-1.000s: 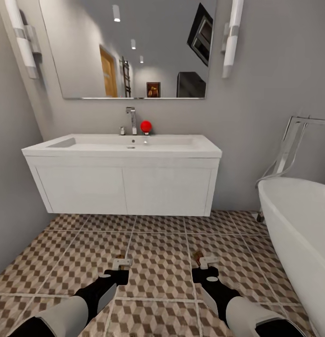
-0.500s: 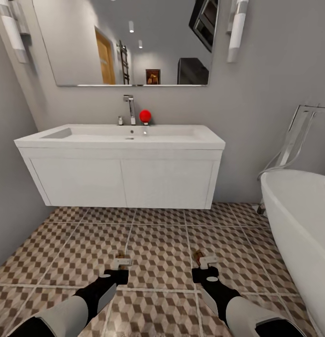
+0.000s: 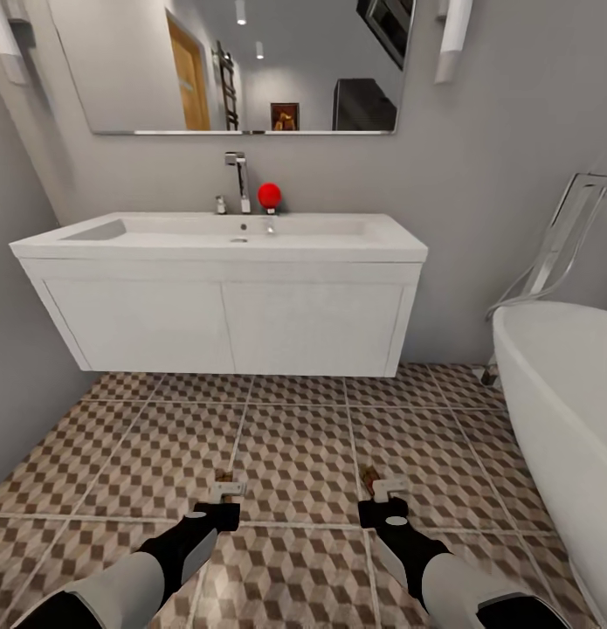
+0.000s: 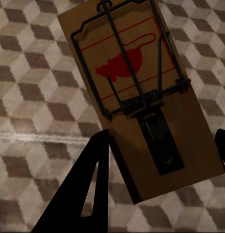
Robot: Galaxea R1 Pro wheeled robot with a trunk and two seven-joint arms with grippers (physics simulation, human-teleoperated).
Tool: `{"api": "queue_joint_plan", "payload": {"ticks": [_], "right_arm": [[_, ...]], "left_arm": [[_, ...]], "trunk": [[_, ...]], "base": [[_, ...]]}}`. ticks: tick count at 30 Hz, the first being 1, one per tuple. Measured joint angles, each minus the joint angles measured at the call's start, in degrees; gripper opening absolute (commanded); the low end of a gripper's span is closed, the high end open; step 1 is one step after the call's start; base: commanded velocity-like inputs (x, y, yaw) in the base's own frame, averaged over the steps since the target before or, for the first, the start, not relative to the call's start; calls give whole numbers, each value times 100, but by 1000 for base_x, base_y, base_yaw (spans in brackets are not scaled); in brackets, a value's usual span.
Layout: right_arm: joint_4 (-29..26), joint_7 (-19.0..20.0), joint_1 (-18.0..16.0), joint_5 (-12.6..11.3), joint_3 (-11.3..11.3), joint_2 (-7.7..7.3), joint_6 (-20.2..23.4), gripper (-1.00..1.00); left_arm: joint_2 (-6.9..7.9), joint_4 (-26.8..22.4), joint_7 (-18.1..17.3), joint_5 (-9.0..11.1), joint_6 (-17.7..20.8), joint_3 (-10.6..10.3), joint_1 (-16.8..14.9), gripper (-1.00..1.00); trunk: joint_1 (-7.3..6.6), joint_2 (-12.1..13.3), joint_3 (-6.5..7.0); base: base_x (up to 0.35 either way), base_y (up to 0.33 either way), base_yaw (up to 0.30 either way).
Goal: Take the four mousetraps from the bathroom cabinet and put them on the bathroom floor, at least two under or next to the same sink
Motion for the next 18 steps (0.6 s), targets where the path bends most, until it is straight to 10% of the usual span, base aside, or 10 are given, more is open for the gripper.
{"api": "queue_joint_plan", "payload": {"ticks": [18], "right_arm": [[0, 0, 0, 0, 2, 0, 0, -100]], "left_arm": [[7, -3, 0, 0, 0, 0, 1, -100]], "trunk": [[46, -24, -399]], "base": [[0, 0, 0]]}}
